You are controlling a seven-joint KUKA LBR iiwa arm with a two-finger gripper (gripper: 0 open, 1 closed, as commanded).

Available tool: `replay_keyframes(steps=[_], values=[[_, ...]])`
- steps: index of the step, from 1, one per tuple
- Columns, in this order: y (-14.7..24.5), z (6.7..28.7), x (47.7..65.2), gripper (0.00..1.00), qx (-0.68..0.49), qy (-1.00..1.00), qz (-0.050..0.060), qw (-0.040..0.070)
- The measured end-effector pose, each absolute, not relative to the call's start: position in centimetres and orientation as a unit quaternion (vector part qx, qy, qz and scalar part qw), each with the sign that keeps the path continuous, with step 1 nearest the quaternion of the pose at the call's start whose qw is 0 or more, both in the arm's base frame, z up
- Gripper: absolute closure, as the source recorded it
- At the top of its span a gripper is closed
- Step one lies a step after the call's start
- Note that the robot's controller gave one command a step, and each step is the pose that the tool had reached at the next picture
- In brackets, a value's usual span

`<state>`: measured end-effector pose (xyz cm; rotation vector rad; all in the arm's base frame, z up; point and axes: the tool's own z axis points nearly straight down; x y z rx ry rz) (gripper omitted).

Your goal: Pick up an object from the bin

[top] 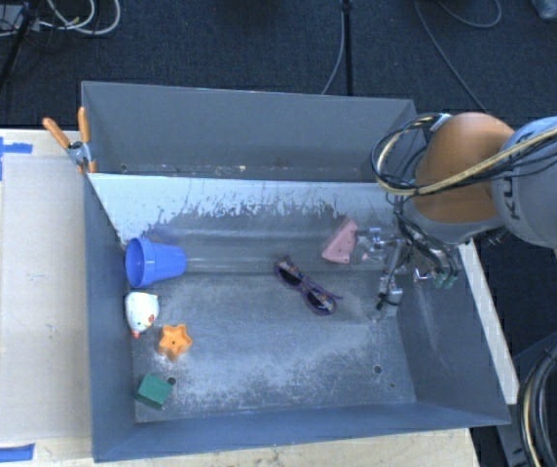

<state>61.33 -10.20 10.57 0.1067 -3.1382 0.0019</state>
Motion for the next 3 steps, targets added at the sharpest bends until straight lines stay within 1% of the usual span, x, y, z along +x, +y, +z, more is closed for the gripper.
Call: replay_keyframes(steps=[1,2,3], values=[[-8.1,7.1,60.7,0.00,0.071,-0.997,-0.001,0.001],[-6.1,6.9,61.0,0.00,0.072,-0.997,0.000,0.001],[-0.9,7.0,60.6,1.00,0.063,-0.998,-0.002,0.001]])
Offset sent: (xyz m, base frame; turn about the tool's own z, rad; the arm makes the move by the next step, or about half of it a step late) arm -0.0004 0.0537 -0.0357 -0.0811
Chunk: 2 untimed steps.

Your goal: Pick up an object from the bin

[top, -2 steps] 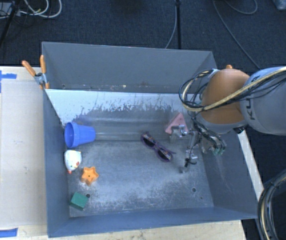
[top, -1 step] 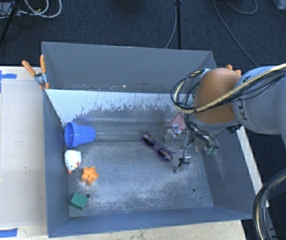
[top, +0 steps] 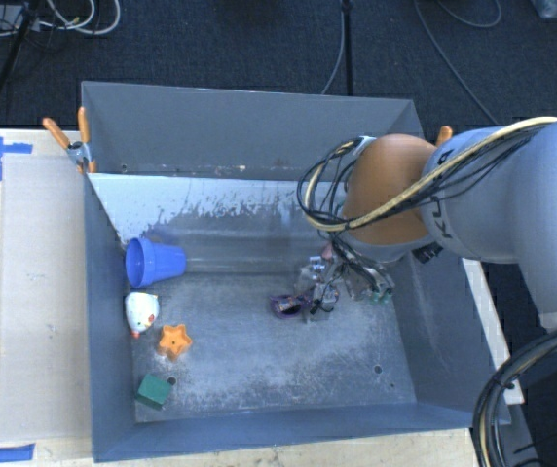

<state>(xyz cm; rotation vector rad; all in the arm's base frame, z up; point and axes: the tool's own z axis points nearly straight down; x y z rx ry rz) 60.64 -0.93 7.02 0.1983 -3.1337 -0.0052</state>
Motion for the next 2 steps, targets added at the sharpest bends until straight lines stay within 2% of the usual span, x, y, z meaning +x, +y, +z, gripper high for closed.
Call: replay_keyframes(steps=[1,2], values=[[-0.9,7.0,60.6,1.00,0.064,-0.998,-0.002,0.001],[-1.2,11.8,60.5,1.00,0.067,-0.998,-0.002,0.004]])
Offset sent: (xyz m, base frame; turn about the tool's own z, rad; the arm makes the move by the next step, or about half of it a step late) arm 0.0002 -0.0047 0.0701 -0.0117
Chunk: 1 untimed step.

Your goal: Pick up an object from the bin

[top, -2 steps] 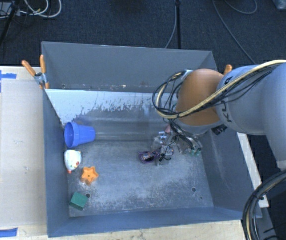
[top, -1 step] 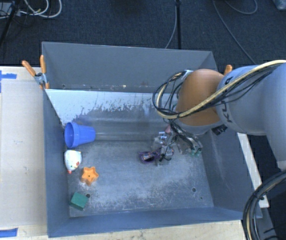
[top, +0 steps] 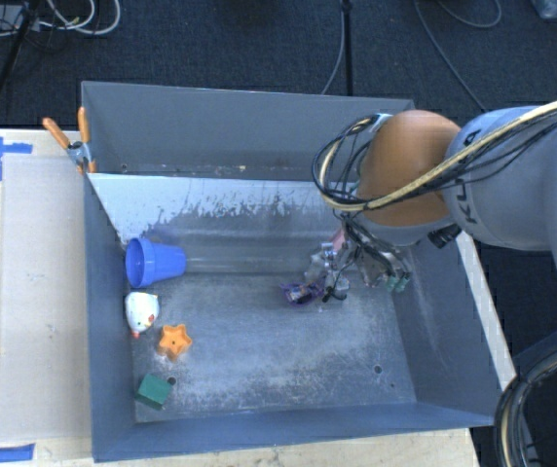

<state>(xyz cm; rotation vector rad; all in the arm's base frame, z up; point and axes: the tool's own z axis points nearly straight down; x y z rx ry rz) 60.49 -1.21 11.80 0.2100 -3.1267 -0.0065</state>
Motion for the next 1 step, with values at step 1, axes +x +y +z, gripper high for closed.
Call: replay_keyframes(steps=[1], values=[[-2.20,13.07,61.46,1.00,0.077,-0.997,-0.001,-0.005]])
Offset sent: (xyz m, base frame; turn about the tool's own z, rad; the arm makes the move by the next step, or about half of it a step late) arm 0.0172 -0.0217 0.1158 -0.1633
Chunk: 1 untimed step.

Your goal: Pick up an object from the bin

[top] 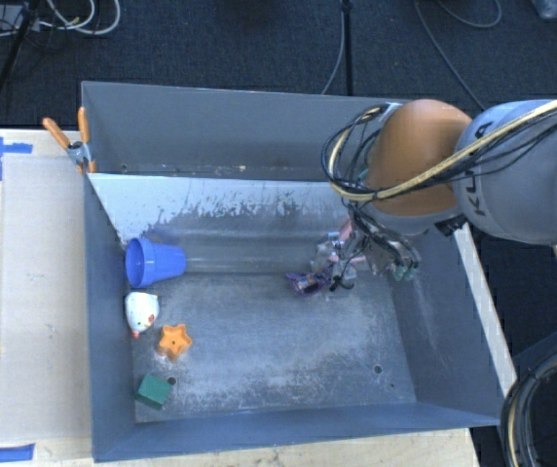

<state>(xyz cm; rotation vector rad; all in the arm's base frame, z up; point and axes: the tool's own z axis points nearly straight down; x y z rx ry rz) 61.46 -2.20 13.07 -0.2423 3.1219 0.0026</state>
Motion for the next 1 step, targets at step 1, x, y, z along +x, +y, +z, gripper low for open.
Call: replay_keyframes(steps=[1], values=[[-3.31,23.35,62.27,1.00,-0.148,0.989,0.003,-0.003]])
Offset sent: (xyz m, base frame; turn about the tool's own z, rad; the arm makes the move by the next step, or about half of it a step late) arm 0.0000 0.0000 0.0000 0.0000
